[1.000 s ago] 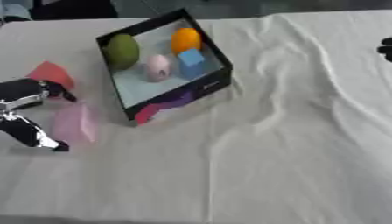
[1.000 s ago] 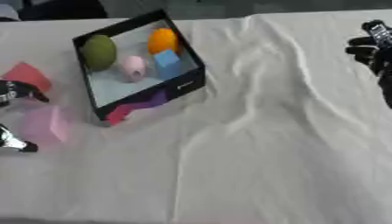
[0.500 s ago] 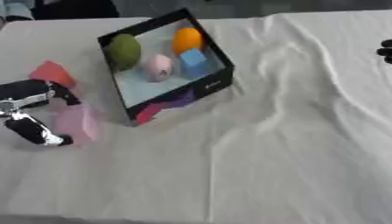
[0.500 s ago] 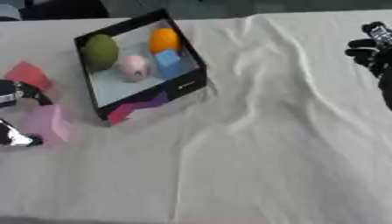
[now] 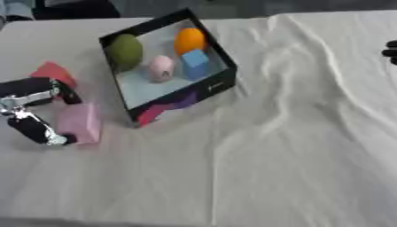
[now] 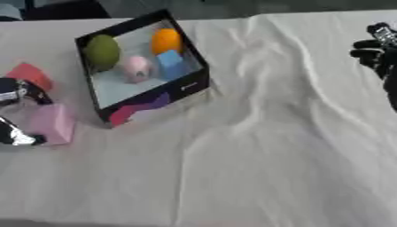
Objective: Pick up objects on the table and place them in the box.
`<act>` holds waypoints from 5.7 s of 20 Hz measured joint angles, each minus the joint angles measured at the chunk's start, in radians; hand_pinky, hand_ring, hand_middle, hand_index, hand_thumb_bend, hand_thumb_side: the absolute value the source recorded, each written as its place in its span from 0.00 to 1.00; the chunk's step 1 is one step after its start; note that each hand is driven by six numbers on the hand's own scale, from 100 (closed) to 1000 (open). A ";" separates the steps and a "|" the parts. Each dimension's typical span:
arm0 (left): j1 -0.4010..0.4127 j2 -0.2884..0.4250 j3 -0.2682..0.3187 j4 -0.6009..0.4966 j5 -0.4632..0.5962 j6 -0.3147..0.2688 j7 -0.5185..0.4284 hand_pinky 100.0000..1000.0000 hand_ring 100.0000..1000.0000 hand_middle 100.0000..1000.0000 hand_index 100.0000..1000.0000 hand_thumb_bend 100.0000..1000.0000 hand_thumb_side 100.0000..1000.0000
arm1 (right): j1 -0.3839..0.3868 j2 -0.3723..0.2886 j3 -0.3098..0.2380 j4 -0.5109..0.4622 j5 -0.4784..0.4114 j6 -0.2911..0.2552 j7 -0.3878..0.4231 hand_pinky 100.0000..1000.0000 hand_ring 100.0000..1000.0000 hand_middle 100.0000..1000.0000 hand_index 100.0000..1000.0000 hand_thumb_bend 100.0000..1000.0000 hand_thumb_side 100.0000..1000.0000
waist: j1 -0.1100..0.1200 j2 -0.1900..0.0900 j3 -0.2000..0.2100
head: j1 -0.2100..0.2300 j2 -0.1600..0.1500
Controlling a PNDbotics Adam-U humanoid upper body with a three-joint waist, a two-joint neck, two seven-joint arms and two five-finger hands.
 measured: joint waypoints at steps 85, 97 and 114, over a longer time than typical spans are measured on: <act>-0.217 -0.007 0.241 0.325 -0.180 -0.453 -0.108 0.92 0.95 0.84 0.85 0.77 0.16 | -0.075 -0.025 0.045 -0.030 -0.013 -0.016 0.031 0.92 0.73 0.61 0.84 0.00 0.59 | -0.019 0.069 -0.028 | 0.027 -0.096; -0.240 -0.052 0.238 0.405 -0.339 -0.511 -0.050 0.90 0.94 0.82 0.83 0.75 0.10 | -0.079 -0.023 0.045 -0.030 0.001 -0.015 0.034 0.92 0.73 0.61 0.84 0.00 0.60 | -0.022 0.092 -0.042 | 0.043 -0.113; -0.269 -0.081 0.277 0.483 -0.515 -0.552 -0.009 0.89 0.96 0.85 0.84 0.82 0.14 | -0.079 -0.014 0.046 -0.030 0.019 -0.010 0.042 0.92 0.73 0.61 0.84 0.00 0.62 | -0.022 0.111 -0.064 | 0.049 -0.131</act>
